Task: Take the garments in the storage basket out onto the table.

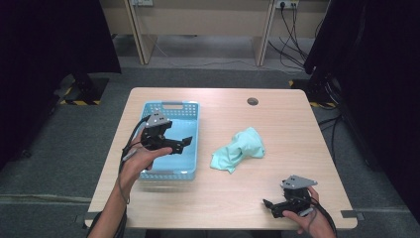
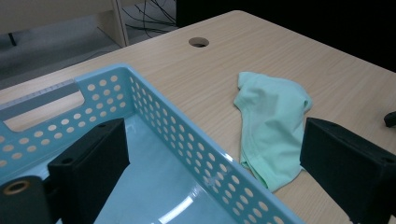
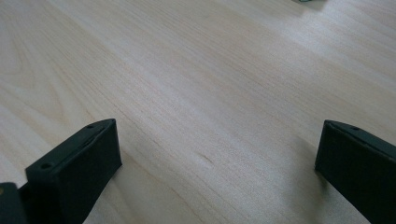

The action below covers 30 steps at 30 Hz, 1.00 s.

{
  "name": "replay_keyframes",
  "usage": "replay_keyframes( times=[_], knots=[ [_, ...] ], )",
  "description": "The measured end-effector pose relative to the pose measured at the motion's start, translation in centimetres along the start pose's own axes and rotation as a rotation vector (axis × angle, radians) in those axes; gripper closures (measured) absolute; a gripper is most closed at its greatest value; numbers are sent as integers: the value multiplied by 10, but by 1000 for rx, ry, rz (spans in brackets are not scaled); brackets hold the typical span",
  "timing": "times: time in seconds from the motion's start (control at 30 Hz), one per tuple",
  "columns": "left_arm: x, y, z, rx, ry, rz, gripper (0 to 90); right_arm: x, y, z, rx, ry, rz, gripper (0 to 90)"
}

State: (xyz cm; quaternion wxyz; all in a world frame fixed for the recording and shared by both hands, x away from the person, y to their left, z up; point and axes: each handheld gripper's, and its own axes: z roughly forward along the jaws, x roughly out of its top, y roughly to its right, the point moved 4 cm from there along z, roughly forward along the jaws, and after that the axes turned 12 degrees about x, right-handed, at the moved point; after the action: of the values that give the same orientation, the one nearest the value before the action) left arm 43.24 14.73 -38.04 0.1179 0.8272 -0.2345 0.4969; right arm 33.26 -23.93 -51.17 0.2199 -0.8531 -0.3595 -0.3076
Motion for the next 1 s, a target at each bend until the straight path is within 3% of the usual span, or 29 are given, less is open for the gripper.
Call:
replay_keyframes(
  times=[1.0],
  knots=[
    [-15, 7, -25, 6, 19, 21, 73, 0, 0, 0, -1, 0, 0, 4]
  ],
)
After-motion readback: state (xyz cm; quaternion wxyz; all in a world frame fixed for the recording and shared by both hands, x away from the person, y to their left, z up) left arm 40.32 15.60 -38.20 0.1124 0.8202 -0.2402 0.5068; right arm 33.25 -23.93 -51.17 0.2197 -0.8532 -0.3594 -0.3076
